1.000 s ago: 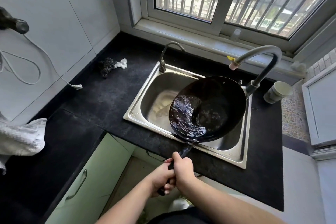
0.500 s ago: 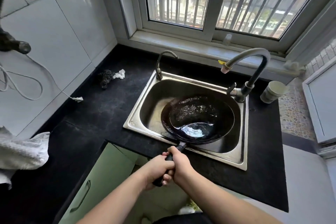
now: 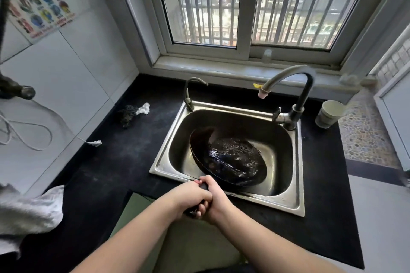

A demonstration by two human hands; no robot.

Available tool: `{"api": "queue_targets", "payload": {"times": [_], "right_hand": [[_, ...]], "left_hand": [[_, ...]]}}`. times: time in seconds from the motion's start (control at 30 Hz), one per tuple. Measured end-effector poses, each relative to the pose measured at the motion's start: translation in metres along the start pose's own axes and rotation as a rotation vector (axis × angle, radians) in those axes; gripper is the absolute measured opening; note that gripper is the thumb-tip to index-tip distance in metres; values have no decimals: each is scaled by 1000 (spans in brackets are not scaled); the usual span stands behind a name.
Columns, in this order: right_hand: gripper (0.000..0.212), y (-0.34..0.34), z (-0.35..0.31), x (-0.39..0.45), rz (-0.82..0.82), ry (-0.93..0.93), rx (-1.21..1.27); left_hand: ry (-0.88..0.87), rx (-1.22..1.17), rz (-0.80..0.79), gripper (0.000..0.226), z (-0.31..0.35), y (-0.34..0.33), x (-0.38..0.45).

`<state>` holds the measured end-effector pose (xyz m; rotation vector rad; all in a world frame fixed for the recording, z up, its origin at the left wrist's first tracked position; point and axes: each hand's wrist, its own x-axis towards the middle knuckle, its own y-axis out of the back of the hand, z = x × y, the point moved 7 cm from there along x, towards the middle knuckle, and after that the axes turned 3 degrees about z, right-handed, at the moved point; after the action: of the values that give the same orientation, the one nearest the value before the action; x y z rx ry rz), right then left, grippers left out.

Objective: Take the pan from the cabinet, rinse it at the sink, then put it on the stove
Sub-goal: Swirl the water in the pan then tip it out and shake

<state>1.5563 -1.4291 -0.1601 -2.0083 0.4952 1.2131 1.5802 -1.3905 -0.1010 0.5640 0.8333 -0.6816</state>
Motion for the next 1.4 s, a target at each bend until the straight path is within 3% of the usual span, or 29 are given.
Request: {"api": "queue_targets", "payload": {"times": [0.23, 0.43, 0.6, 0.77, 0.9, 1.1, 1.27, 1.4], "right_hand": [[47, -7, 3, 1, -121, -30, 43], [27, -19, -2, -1, -267, 42, 186], [38, -25, -2, -10, -353, 25, 342], [33, -29, 2, -7, -254, 70, 280], [30, -29, -4, -2, -45, 47, 117], [36, -32, -11, -6, 156, 130, 121], [36, -30, -15, -12, 170, 236, 205], [38, -23, -11, -13, 201, 292, 94]], "left_hand": [[-92, 264, 118, 12, 13, 2, -5], [-126, 483, 188, 6, 15, 7, -12], [-150, 637, 266, 38, 10, 12, -20], [-196, 761, 353, 37, 2, 23, -25], [-252, 851, 420, 36, -11, 34, -23], [-353, 953, 500, 26, -17, 40, -27], [-393, 877, 550, 32, -21, 36, -29], [-383, 719, 556, 32, -30, 28, -33]]}}
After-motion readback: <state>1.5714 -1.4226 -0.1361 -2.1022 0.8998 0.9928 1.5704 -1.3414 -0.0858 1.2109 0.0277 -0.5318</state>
